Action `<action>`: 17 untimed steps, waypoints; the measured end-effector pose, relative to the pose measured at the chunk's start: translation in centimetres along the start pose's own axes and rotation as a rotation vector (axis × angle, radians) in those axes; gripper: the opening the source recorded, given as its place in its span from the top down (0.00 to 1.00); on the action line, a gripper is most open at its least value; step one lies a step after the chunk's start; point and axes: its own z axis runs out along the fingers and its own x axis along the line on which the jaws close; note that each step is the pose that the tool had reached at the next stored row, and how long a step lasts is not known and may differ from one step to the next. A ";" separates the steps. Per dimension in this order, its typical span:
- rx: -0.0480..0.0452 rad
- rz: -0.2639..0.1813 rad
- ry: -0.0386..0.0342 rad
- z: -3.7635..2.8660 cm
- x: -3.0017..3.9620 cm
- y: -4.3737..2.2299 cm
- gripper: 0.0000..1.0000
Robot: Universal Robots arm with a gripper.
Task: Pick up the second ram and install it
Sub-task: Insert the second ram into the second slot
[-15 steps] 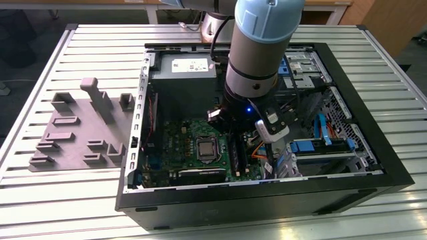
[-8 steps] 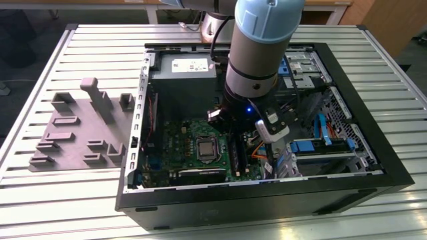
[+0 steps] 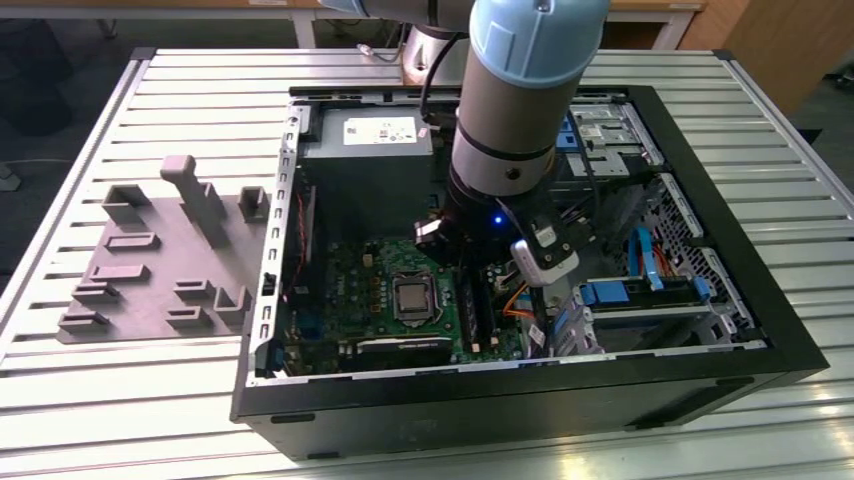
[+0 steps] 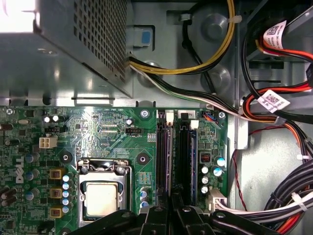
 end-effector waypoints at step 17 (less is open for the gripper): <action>0.0005 -0.017 0.0003 -0.11 0.00 0.00 0.86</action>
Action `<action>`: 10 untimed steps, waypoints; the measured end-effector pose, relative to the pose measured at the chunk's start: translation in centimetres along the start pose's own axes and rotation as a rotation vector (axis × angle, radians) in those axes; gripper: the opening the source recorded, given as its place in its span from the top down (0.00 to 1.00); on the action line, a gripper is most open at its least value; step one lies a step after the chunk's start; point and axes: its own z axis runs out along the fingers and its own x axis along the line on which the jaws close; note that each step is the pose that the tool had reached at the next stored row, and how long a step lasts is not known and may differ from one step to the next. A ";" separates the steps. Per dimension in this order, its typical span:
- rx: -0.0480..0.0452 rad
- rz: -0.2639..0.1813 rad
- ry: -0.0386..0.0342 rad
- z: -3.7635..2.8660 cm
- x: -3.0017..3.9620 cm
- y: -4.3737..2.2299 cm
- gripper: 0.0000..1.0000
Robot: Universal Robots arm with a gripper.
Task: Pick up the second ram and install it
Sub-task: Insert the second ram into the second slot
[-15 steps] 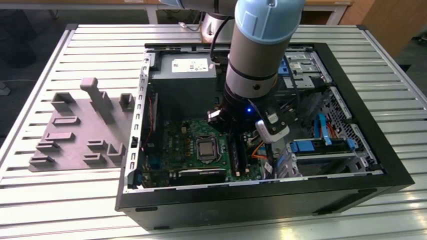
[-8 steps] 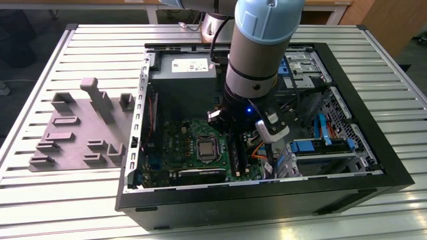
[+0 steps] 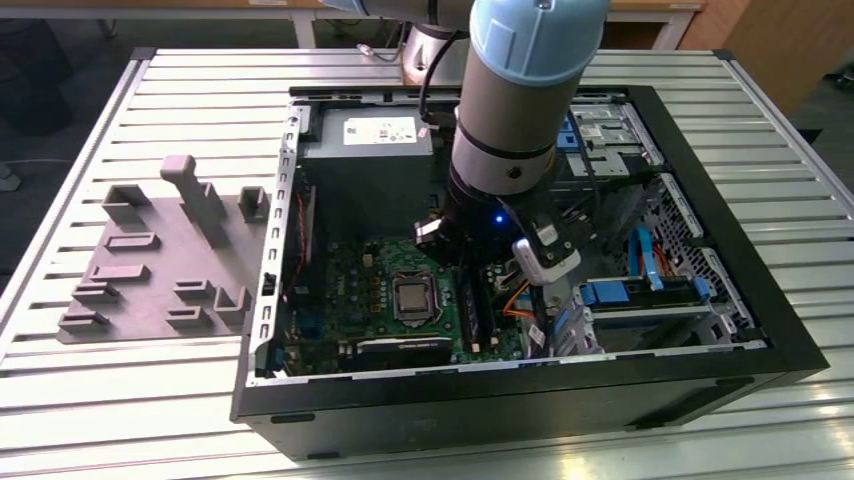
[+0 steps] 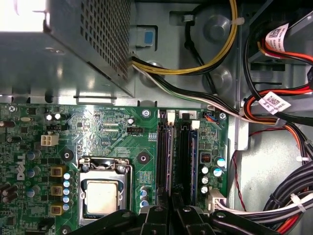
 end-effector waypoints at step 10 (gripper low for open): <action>-0.0017 0.000 -0.0001 0.26 -0.01 0.00 0.86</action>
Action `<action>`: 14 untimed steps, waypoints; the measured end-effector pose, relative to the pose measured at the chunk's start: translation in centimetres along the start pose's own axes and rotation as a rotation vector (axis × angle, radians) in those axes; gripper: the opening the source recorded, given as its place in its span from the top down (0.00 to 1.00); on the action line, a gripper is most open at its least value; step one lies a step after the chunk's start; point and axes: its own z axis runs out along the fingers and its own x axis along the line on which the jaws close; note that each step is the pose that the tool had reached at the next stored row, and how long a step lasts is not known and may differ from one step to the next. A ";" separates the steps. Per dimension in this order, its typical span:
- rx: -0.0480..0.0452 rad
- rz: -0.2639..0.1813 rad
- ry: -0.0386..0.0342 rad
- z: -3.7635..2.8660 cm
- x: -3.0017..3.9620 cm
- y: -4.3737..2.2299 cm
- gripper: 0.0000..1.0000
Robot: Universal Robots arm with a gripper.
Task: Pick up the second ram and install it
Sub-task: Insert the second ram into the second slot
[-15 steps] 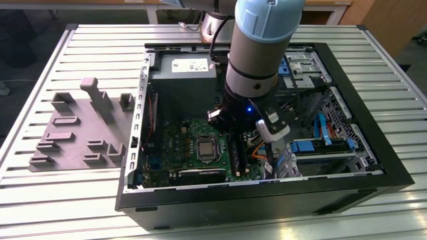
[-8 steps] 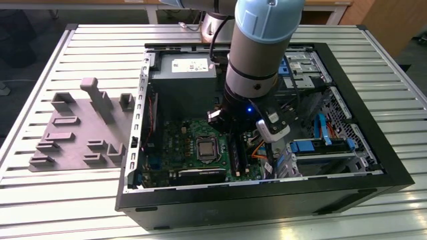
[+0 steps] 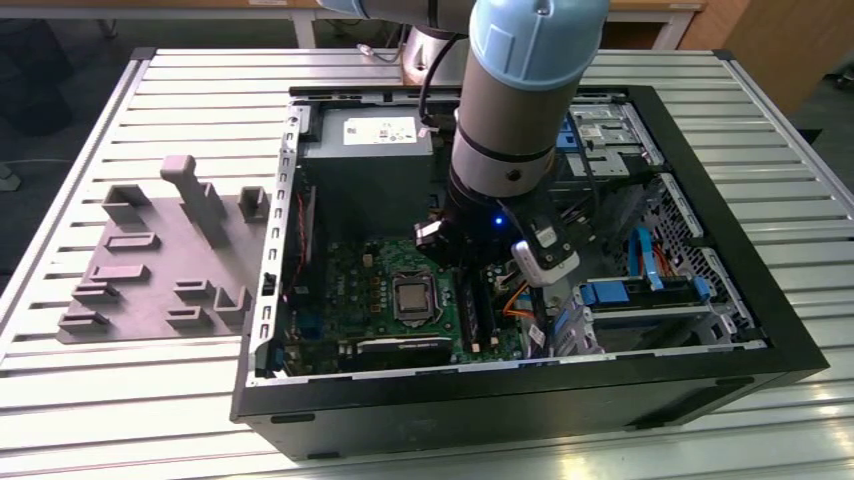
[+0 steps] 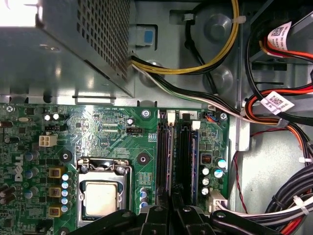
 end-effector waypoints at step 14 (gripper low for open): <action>0.0003 -0.011 0.0002 -0.05 0.00 0.00 0.86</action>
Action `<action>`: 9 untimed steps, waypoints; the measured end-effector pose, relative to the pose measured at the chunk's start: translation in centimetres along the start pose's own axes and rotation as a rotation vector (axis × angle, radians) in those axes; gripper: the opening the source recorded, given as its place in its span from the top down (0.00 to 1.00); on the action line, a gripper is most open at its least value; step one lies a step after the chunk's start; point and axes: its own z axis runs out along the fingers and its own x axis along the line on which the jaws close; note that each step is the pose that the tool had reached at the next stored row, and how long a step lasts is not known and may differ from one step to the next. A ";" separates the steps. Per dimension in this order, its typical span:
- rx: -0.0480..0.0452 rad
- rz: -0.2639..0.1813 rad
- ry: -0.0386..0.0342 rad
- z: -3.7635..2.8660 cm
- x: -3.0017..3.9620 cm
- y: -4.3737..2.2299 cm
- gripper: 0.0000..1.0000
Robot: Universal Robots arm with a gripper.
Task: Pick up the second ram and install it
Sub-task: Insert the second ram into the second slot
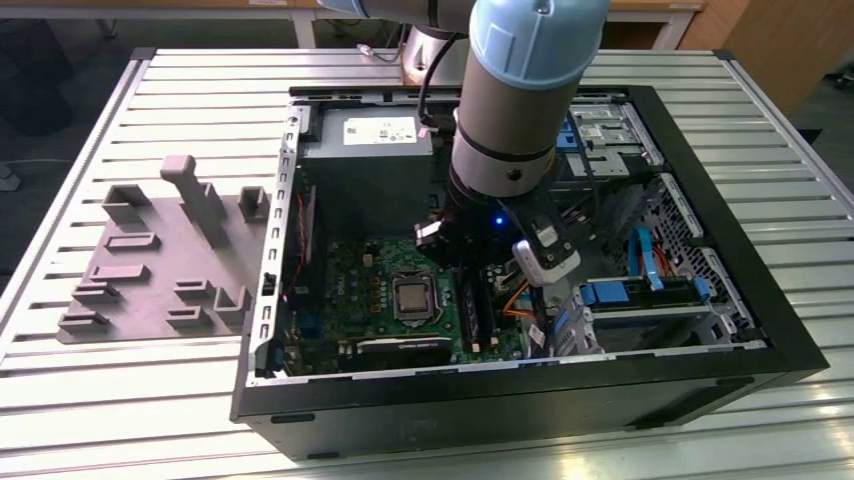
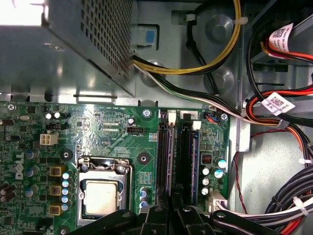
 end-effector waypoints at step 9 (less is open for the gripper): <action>-0.0001 0.000 0.0000 0.19 -0.01 0.00 0.86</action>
